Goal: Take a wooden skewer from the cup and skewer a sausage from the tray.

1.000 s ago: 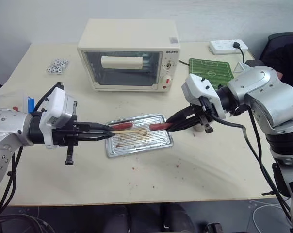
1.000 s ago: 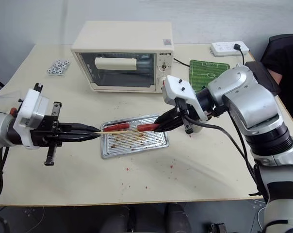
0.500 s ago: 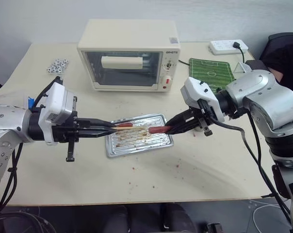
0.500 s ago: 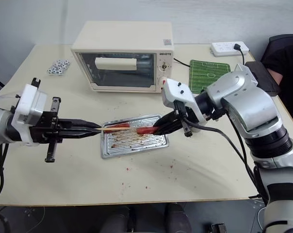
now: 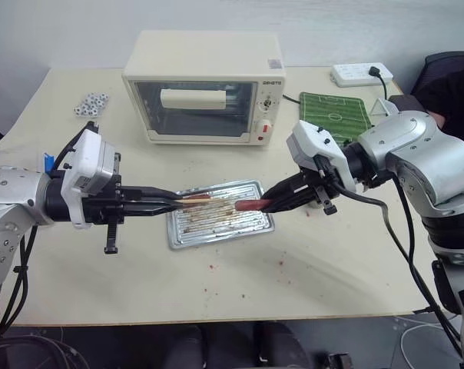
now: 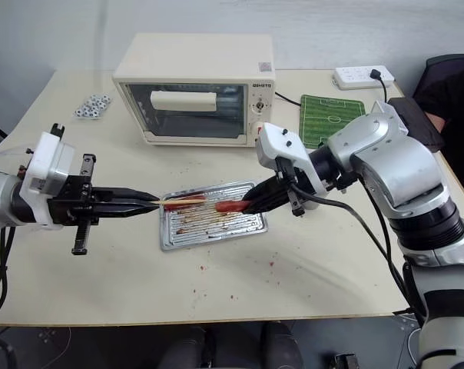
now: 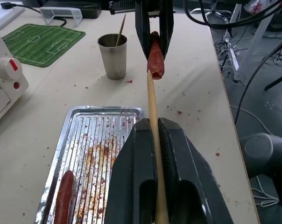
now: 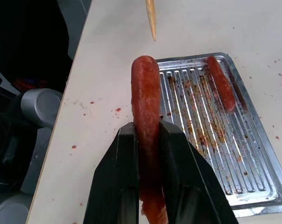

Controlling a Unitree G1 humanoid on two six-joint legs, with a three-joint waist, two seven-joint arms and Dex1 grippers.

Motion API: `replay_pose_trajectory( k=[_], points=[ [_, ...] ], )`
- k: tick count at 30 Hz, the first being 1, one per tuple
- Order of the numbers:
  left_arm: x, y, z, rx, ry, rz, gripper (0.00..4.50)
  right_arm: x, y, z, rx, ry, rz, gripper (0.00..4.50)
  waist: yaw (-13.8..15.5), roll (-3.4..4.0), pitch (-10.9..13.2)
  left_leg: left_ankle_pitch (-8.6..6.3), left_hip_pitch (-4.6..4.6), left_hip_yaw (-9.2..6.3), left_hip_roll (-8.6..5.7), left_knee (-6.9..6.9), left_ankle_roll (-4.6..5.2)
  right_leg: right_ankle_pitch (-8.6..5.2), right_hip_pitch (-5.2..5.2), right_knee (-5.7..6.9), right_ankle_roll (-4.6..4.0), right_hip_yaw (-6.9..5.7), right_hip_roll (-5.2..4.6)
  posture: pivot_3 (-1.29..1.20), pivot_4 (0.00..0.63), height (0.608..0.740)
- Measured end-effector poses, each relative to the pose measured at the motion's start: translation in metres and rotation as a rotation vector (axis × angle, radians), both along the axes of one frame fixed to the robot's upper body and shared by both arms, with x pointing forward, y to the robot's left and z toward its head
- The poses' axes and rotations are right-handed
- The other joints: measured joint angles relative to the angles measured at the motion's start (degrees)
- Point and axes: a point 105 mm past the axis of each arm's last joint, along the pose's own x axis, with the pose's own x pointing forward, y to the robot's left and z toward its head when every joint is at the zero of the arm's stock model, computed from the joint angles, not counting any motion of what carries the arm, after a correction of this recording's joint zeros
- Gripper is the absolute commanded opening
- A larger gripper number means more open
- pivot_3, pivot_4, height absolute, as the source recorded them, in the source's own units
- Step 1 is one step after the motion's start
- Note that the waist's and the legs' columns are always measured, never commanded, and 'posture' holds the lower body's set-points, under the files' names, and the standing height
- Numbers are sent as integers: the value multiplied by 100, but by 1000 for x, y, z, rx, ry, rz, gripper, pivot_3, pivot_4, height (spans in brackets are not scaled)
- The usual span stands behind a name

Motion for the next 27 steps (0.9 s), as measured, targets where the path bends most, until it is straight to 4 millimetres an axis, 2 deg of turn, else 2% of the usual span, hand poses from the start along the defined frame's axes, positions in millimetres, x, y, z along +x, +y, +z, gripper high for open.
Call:
replay_pose_trajectory(
  k=[27],
  points=[
    [4, -8, 1, -18, -11, -22, 0, -1, 8, 13, 42, 1, -8, 609, 4, 0, 0, 0, 0, 0, 0, 4, 0, 0, 0, 5, 0, -1, 1, 0, 150, 740]
  ],
)
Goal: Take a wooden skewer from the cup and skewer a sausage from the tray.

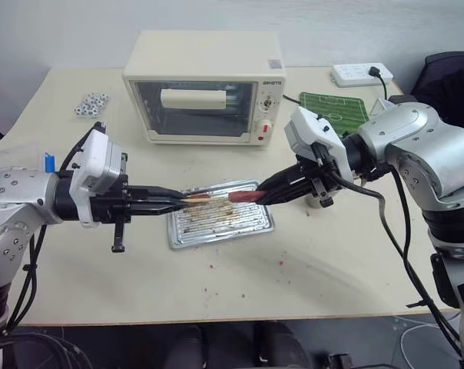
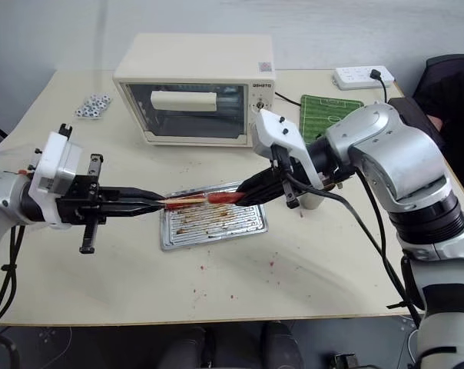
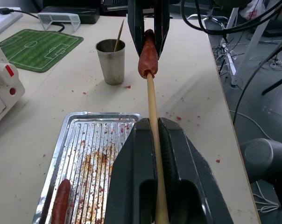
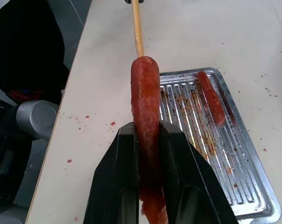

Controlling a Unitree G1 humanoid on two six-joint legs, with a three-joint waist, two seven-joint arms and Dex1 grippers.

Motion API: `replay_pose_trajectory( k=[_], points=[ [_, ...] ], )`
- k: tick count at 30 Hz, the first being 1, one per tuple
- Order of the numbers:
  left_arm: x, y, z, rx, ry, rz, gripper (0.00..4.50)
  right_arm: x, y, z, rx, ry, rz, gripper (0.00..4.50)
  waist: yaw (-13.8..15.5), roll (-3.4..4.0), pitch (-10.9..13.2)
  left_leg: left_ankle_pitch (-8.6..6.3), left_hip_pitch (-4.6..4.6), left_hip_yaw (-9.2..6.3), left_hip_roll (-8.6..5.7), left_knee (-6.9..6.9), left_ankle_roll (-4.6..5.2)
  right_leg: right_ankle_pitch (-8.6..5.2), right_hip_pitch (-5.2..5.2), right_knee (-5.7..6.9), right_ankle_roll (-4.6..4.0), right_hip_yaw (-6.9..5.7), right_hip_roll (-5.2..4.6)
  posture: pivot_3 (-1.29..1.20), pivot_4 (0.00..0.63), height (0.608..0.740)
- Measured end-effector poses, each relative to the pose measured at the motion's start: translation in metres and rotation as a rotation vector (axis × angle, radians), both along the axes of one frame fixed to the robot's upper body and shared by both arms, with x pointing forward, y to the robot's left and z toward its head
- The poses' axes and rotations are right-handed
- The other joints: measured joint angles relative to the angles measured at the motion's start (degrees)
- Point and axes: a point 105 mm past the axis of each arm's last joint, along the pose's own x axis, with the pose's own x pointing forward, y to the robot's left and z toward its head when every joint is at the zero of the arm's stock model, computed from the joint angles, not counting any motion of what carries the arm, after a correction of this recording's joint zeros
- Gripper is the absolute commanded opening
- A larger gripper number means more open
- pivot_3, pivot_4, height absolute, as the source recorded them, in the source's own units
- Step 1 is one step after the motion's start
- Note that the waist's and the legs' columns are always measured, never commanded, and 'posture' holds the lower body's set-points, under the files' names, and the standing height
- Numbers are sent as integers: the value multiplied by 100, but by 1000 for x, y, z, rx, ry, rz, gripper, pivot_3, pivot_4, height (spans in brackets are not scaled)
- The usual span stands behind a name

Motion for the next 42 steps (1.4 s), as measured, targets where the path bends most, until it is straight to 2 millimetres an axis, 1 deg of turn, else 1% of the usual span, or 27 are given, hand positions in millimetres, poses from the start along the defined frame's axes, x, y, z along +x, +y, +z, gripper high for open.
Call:
replay_pose_trajectory(
  k=[6, 15, 18, 22, 23, 25, 26, 30, 33, 35, 37, 39, 40, 41, 42],
  points=[
    [5, -16, 1, -22, -17, -56, 0, -6, 7, 5, 12, -11, 28, 609, 5, 0, 0, 0, -1, 0, -1, 5, 0, 0, 0, 3, 1, -1, 8, 0, 150, 740],
    [10, -21, 0, -26, -25, -76, 0, -5, 9, 6, 15, -11, 22, 609, 2, 0, 0, 0, 0, 0, 2, 6, 0, 0, 0, 4, 1, 3, 23, 0, 150, 740],
    [10, -21, -1, -25, -26, -75, 0, -6, 9, 5, 16, 1, 23, 1173, 2, 0, 0, 0, 0, 0, 2, 6, 0, 0, 0, 4, 1, 4, 22, 0, 150, 740],
    [11, -21, -1, -24, -28, -68, 0, -11, 11, 6, 20, 8, 46, 2415, 2, 0, 0, 0, 0, 0, 2, 7, 0, 0, 0, 5, 1, 5, 22, 0, 150, 740],
    [11, -21, -2, -24, -29, -63, 0, -11, 12, 6, 22, 10, 48, 2806, 2, 0, 0, 0, 0, 0, 2, 7, 0, 0, 0, 5, 1, 5, 22, 0, 150, 740],
    [13, -20, -4, -24, -24, -49, 0, -11, 12, 6, 24, 8, 50, 3405, 1, 0, 0, 0, 0, 0, 3, 7, 0, 0, 0, 5, 1, 6, 22, 0, 150, 740],
    [13, -19, -5, -23, -21, -44, 0, -11, 12, 6, 25, 6, 49, 3779, 1, 0, 0, 0, 0, 0, 3, 7, 0, 0, 0, 5, 1, 6, 22, 0, 150, 740],
    [15, -12, -9, -27, -24, 7, 0, -8, 13, 11, 32, -21, 39, 3779, -6, 0, 0, 0, 0, 0, 4, 7, 0, 0, -1, 6, 1, 6, 7, 0, 150, 740],
    [17, -2, -9, -43, -36, 73, 0, -4, 11, 25, 67, -62, 19, 3779, -4, 0, 0, 0, -1, -2, 4, 6, 0, 0, -1, 5, 0, 4, -2, 0, 150, 740],
    [15, 9, -8, -60, -53, 156, 0, -1, 9, 35, 103, -81, -7, 3779, -7, 0, 0, 0, -1, -2, 3, 4, 1, 0, -1, 4, 1, 8, -9, 0, 150, 740],
    [13, 17, -6, -71, -72, 218, 0, 3, 6, 41, 129, -85, -28, 3779, -3, 0, 0, 0, -1, -3, 4, 4, 1, 0, 0, 2, 0, 9, -11, 0, 150, 740],
    [10, 28, -3, -83, -109, 311, 0, 4, 8, 49, 175, -56, -44, 4129, -12, 0, 0, 0, 0, -2, 5, 3, 1, 0, 0, 3, 0, 16, -12, 0, 150, 740],
    [10, 37, -1, -98, -133, 387, 0, 5, 9, 55, 205, -36, -58, 4224, -25, 0, 0, 0, 0, -2, 5, 1, 1, 0, -1, 3, 0, 21, -14, 0, 150, 740],
    [10, 44, 0, -112, -147, 439, 0, 5, 7, 59, 227, -28, -69, 4430, -15, 0, 0, 0, 0, -4, 5, 0, 0, 0, -1, 4, 0, 22, -14, 0, 150, 740],
    [9, 56, 0, -131, -164, 520, 0, 4, 7, 65, 257, -18, -78, 4430, -14, 0, 0, 0, 0, -6, 9, 0, 0, 0, -1, 0, 0, 21, -12, 0, 150, 740]
  ],
)
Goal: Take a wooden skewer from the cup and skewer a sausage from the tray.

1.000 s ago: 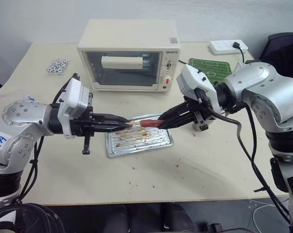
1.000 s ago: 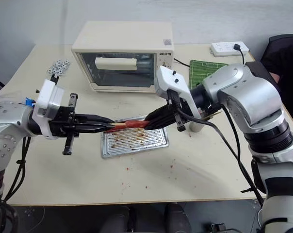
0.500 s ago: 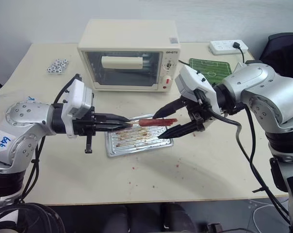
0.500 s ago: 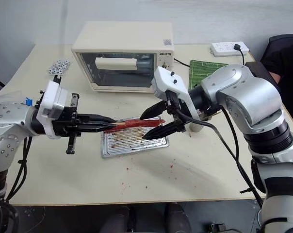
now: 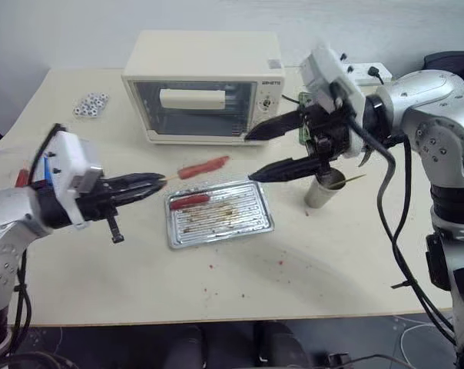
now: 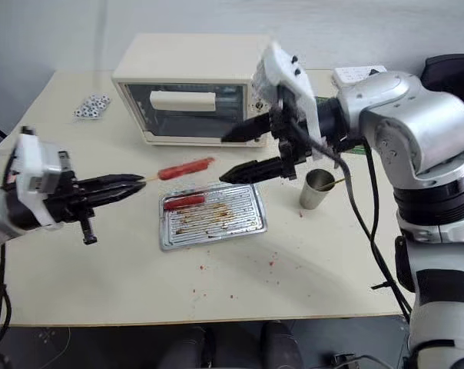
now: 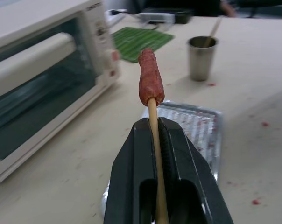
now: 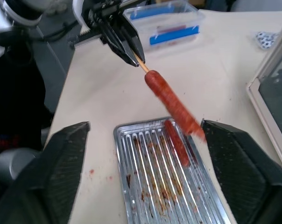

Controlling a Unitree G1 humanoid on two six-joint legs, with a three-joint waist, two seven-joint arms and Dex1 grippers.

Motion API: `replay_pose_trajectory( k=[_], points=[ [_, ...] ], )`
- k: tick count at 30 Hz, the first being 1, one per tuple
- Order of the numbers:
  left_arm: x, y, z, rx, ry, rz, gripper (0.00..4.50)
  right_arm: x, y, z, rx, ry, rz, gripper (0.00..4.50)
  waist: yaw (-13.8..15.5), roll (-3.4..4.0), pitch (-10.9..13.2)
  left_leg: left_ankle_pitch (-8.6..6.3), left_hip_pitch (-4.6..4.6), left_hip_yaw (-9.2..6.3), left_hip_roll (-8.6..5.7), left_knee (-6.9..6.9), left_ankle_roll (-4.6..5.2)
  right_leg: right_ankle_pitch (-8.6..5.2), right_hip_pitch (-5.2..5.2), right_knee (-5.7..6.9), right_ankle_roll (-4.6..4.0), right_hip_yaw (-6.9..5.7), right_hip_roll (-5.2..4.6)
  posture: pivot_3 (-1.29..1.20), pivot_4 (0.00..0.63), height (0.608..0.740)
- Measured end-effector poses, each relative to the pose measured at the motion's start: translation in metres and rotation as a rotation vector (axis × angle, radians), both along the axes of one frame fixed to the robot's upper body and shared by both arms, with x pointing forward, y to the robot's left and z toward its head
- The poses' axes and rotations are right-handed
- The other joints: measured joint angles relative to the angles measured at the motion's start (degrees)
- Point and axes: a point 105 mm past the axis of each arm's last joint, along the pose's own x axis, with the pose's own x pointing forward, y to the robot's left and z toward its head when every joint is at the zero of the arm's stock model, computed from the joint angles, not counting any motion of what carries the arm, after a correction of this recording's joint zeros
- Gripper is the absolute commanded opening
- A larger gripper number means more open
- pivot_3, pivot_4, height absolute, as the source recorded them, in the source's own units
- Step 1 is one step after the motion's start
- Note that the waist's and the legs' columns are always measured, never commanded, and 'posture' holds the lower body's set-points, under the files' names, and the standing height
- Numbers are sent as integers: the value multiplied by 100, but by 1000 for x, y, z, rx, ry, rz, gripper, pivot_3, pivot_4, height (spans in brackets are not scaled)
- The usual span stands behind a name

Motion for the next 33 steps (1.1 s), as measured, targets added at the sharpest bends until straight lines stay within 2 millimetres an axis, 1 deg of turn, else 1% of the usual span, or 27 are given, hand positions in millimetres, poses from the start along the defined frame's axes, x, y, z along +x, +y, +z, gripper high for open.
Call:
replay_pose_trajectory(
  k=[2, 6, 9, 11, 14, 16, 19, 22, 24, 26, 28, 31, 32, 33],
  points=[
    [0, 30, -2, -41, -22, 192, 0, -2, -3, 9, 59, 21, -10, 4430, 4, -1, 0, 0, 1, -2, -2, -4, 0, 0, 1, 1, 0, 1, -2, 0, 150, 740],
    [-6, 81, -4, -92, -78, 516, 0, -4, -2, 14, 110, 41, -22, 4430, 12, -3, -2, -1, 0, -3, -6, -3, 2, 0, 3, -1, 0, 0, -7, 0, 150, 740],
    [-12, 111, -8, -104, -106, 704, 0, -7, 1, 17, 146, 61, -7, 4430, 14, -6, -3, -1, 0, -4, -7, -3, 2, 0, 3, -1, 0, 0, -8, 0, 150, 740],
    [-15, 136, -14, -111, -105, 830, 0, -9, 2, 18, 160, 76, -6, 4430, 13, -7, -4, -2, 0, -3, -6, -3, 4, 0, 2, -2, 0, -2, -7, 0, 150, 740],
    [-18, 171, -25, -129, -94, 971, 0, -11, 1, 21, 185, 90, -6, 4430, 12, -8, -5, -13, 0, -3, -6, -4, 24, 0, 2, -1, -1, -7, -8, 0, 150, 740],
    [-19, 191, -35, -145, -76, 1040, 0, -12, 1, 23, 193, 94, -2, 4430, 11, -10, -6, -14, 0, -3, -6, -5, 25, 0, 2, -2, 0, -10, -9, 0, 150, 740],
    [-16, 210, -44, -154, -70, 1102, 0, -14, 3, 22, 192, 101, 5, 4430, 9, -14, -8, -15, 0, -4, -5, -5, 26, 0, 2, -2, -1, -11, -11, 0, 150, 740],
    [-10, 222, -51, -135, -61, 1134, 0, -15, 4, 22, 197, 106, 4, 4430, 6, -15, -9, -15, 0, -4, -6, -6, 25, 0, 2, -3, -1, -10, -16, 0, 150, 740],
    [-4, 228, -57, -132, -45, 1146, 591, -16, 5, 22, 200, 103, 1, 4500, 6, -17, -10, -14, -1, -4, -6, -9, 25, 0, 1, -4, -1, -14, -24, 0, 150, 740],
    [-1, 229, -60, -142, -40, 1147, 1064, -15, 5, 21, 202, 105, -4, 4500, 6, -17, -10, -14, -1, -4, -6, -10, 25, 0, 1, -6, -1, -19, -28, 0, 150, 740],
    [2, 231, -63, -152, -35, 1147, 1689, -14, 5, 20, 206, 112, -13, 4500, 0, -19, -11, -15, -1, -4, -6, -11, 24, 0, 1, -8, -1, -21, -30, 0, 150, 740],
    [3, 229, -61, -143, -44, 1127, 2485, -13, 4, 18, 209, 120, -20, 4500, -22, -20, -12, -14, -1, -1, -6, -16, 20, 0, 0, -11, -1, -21, -32, 0, 150, 740],
    [2, 227, -60, -136, -44, 1117, 2829, -13, 4, 18, 210, 121, -19, 4500, -32, -20, -12, -14, -1, 0, -5, -18, 19, 0, -1, -11, -1, -23, -33, 0, 150, 740],
    [0, 226, -60, -133, -43, 1109, 3075, -13, 4, 17, 211, 122, -20, 4500, -42, -20, -12, -14, -1, 1, -4, -20, 18, 0, -1, -13, -1, -23, -33, 0, 150, 740]
  ],
)
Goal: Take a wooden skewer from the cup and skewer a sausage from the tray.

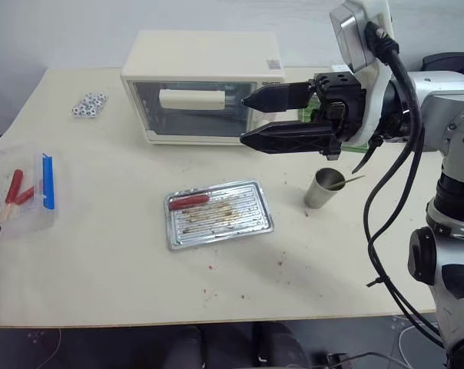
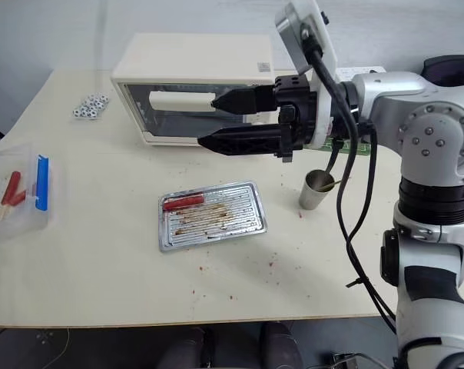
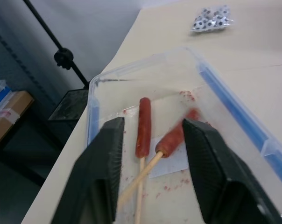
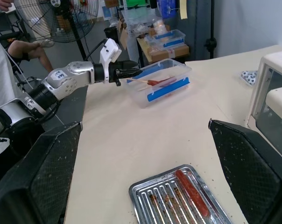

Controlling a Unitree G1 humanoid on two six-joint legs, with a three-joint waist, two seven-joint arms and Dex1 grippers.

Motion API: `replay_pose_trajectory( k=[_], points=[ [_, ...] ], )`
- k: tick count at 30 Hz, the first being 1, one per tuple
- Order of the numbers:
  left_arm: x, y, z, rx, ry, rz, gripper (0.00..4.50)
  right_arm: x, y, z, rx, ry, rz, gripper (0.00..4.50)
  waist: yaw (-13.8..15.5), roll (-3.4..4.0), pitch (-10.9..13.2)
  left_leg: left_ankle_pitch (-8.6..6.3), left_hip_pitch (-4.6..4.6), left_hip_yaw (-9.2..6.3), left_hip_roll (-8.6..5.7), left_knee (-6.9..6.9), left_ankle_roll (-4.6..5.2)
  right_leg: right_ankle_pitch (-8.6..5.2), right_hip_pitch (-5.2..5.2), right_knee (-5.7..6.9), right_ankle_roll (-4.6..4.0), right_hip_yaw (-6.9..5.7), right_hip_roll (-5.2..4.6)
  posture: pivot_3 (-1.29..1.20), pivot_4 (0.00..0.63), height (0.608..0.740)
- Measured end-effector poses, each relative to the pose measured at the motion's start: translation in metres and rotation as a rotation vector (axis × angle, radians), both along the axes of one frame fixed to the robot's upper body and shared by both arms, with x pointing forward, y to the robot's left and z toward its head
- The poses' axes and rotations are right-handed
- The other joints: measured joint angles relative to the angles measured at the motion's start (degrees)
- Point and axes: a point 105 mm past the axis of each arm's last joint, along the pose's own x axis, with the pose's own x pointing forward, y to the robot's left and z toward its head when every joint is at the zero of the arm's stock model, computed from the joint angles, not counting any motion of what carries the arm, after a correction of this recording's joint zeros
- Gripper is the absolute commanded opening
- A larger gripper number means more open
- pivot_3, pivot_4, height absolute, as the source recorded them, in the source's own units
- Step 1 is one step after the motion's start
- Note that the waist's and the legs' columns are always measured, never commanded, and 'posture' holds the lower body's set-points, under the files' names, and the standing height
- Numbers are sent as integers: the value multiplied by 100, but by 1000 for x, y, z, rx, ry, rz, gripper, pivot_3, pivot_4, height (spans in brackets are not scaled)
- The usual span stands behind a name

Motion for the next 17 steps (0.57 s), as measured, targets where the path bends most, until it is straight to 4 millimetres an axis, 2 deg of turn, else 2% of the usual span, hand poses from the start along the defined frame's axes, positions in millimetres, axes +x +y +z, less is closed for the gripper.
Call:
replay_pose_trajectory(
  k=[4, 11, 14, 17],
  points=[
    [-21, -3, 8, -23, 0, -8, 3075, 4, -5, -5, -9, 11, -21, 4500, -45, -1, 0, -2, -1, 0, 0, -1, -2, 0, 0, -6, 0, 0, -6, 0, 150, 740],
    [-82, -1, 28, -108, 9, 32, 3075, 18, -20, -22, -77, 1, -74, 4500, -111, -3, -1, -11, 3, 0, 0, -2, 6, -1, 1, -32, -1, 1, -10, 0, 150, 740],
    [-113, 1, 25, -148, 36, 68, 3075, 25, -24, -29, -95, -5, -99, 4500, -118, -1, 0, -12, 5, 0, 0, -5, 4, -1, 2, -35, -3, 2, -10, 0, 150, 740],
    [-132, 0, 14, -193, 66, 96, 3075, 28, -26, -29, -91, -8, -102, 4500, -105, 0, 1, -15, 7, -1, 0, -6, 4, -2, 3, -36, -5, 2, -11, 0, 150, 740]
  ],
)
